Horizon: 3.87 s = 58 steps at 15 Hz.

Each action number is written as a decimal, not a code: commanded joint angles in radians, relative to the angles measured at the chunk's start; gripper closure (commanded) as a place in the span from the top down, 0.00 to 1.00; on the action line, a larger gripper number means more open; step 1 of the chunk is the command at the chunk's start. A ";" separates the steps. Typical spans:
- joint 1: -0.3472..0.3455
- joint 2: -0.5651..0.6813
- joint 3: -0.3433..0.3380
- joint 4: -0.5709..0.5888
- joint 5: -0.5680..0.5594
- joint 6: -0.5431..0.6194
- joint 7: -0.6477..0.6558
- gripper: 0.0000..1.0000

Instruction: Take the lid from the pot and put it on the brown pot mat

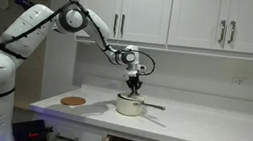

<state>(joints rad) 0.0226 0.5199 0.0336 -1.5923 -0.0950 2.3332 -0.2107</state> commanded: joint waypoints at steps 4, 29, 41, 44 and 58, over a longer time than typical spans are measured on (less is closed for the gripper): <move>-0.007 -0.085 -0.008 -0.019 -0.002 -0.101 0.015 0.06; 0.129 -0.413 0.141 -0.375 -0.026 -0.172 -0.086 0.06; 0.193 -0.478 0.220 -0.514 0.010 -0.116 -0.239 0.06; 0.212 -0.485 0.241 -0.532 0.021 -0.111 -0.269 0.06; 0.304 -0.729 0.276 -0.837 0.326 -0.046 -0.477 0.06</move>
<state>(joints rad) 0.2992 -0.0822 0.3259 -2.3203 0.1461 2.2344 -0.6372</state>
